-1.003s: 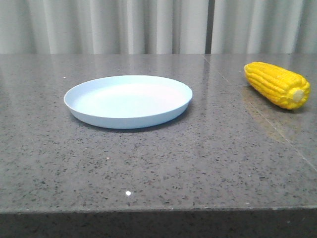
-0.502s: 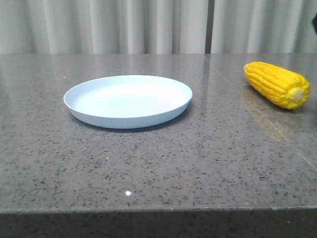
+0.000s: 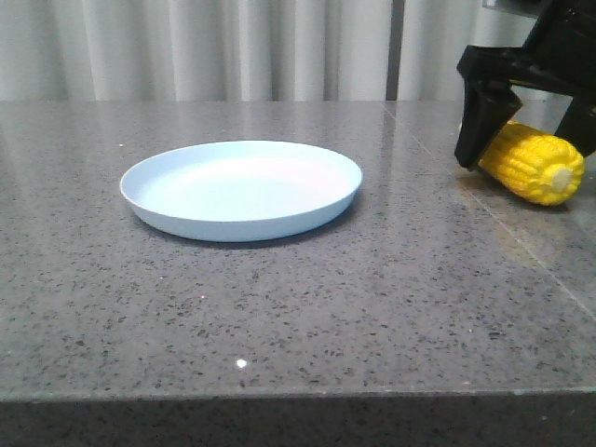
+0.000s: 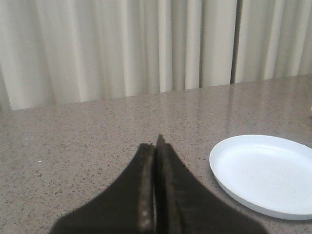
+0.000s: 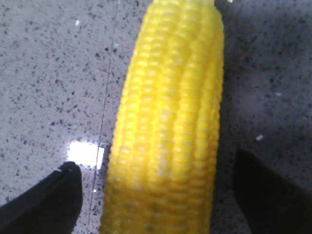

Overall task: Place corn on plate with both arms
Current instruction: 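Lower the right gripper over the yellow corn cob and grasp it, then lift the corn cob with the right gripper and carry it over the plate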

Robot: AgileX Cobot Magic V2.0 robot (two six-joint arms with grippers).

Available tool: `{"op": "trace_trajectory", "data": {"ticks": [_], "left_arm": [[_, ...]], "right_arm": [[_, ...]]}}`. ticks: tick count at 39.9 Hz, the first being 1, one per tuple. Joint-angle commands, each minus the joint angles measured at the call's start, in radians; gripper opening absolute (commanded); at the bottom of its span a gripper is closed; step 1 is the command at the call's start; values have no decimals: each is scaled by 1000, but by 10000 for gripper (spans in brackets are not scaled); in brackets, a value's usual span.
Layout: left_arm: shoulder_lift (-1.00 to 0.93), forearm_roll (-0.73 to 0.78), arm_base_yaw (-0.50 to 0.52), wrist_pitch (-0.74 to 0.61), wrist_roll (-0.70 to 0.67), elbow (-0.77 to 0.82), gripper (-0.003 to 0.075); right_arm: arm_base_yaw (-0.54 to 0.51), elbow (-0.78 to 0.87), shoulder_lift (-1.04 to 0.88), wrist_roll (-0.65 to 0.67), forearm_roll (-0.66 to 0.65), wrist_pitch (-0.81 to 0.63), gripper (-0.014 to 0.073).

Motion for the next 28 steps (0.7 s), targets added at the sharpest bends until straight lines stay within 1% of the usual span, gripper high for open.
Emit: {"op": "trace_trajectory", "data": {"ticks": [1, 3, 7, 9, 11, 14, 16, 20, 25, 28], "left_arm": [[10, 4, -9, -87, 1, -28, -20], [10, 4, -9, -87, 1, -28, -20], [10, 4, -9, -87, 1, -28, -20], [10, 4, -9, -87, 1, -28, -20], [10, 4, -9, -87, 1, -28, -20], [10, 4, -9, -87, 1, -28, -20], [10, 4, -9, -87, 1, -28, -20], [10, 4, -9, -87, 1, -28, -20], [10, 4, -9, -87, 1, -28, -20], [10, 4, -9, -87, 1, -28, -20]], "right_arm": [[0, -37, -47, -6, 16, -11, 542], [0, -37, -52, -6, 16, -11, 466], [0, -37, -63, -6, 16, -9, 255], [0, -37, -71, -6, 16, -7, 176], [0, -37, -80, -6, 16, -7, 125], [0, -40, -101, 0, 16, 4, 113], [2, -52, -116, 28, 16, 23, 113], [35, -90, -140, 74, 14, 55, 113], [126, -153, -144, 122, 2, 79, 113], [218, -189, -134, 175, -42, 60, 113]]}}
